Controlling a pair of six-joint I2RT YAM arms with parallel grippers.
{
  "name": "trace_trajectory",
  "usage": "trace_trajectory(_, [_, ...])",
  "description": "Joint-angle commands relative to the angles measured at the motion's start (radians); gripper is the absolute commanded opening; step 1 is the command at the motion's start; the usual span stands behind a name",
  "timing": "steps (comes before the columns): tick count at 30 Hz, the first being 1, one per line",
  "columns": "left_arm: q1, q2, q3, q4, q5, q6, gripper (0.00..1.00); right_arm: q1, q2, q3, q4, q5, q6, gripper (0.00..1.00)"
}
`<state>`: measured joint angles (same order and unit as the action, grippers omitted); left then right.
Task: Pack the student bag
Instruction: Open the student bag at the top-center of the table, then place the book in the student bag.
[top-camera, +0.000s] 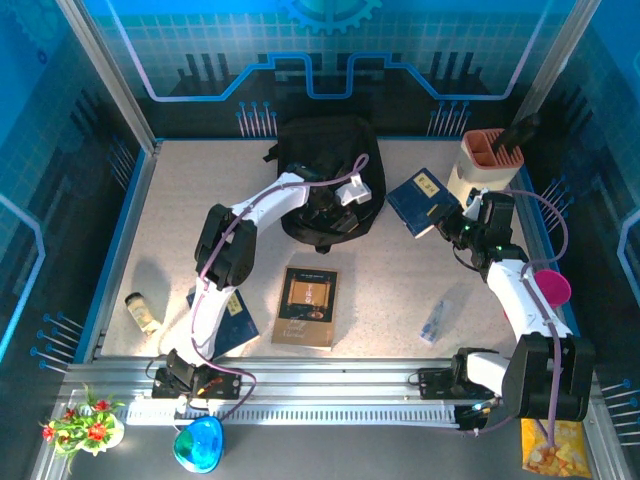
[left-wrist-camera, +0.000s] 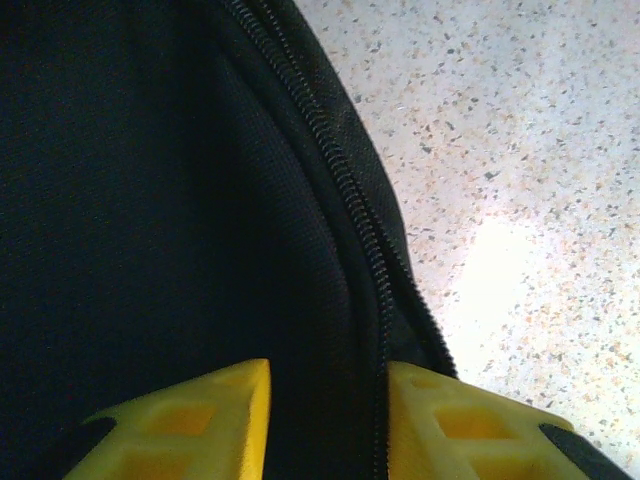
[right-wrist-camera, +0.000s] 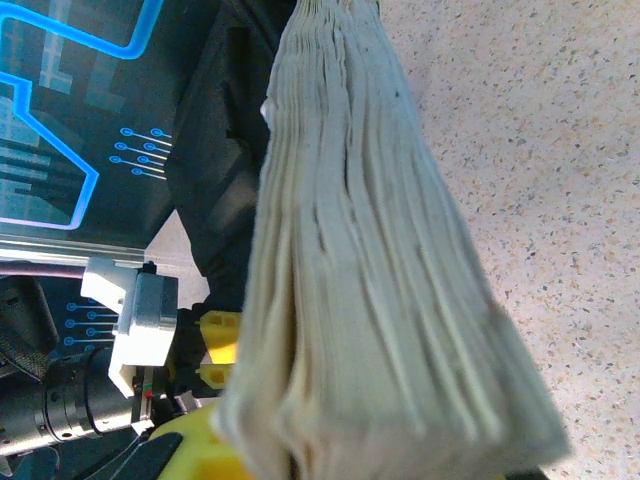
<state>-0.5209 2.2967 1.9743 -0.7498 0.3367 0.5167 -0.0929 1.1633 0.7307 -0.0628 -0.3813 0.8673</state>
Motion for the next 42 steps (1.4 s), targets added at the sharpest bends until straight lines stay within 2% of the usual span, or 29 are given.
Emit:
trace_trajectory(1, [0.004, 0.029, 0.029, -0.099, -0.045, 0.065, 0.37, -0.015, -0.010, 0.011, 0.026, -0.011, 0.001, 0.08])
trace_trajectory(4, [0.004, 0.038, 0.041, -0.157, -0.013, 0.081, 0.43, -0.016, -0.011, 0.006, 0.027, -0.011, 0.003, 0.08])
trace_trajectory(7, [0.004, 0.058, 0.071, -0.193, 0.024, 0.080, 0.44, -0.015, -0.013, 0.001, 0.032, -0.013, 0.006, 0.08])
trace_trajectory(14, [0.003, 0.036, 0.097, -0.125, 0.034, 0.014, 0.21, -0.015, -0.036, -0.002, 0.018, -0.021, 0.000, 0.08])
trace_trajectory(20, [0.006, -0.070, 0.061, -0.026, -0.013, -0.047, 0.06, -0.016, -0.103, -0.036, -0.027, -0.040, -0.021, 0.08])
trace_trajectory(27, [-0.001, -0.215, -0.019, 0.159, -0.118, -0.210, 0.04, -0.011, -0.188, -0.114, -0.015, -0.136, 0.033, 0.08])
trace_trajectory(32, [-0.043, -0.268, -0.015, 0.242, -0.232, -0.263, 0.03, 0.056, -0.199, -0.132, 0.025, -0.145, 0.105, 0.09])
trace_trajectory(35, [-0.086, -0.270, 0.020, 0.270, -0.318, -0.274, 0.02, 0.134, -0.173, -0.123, 0.047, -0.092, 0.158, 0.09])
trace_trajectory(38, [-0.127, -0.270, 0.052, 0.304, -0.379, -0.284, 0.02, 0.231, -0.144, -0.102, 0.036, 0.038, 0.212, 0.10])
trace_trajectory(42, [-0.182, -0.276, 0.074, 0.359, -0.459, -0.274, 0.02, 0.283, -0.068, -0.059, 0.038, 0.133, 0.279, 0.10])
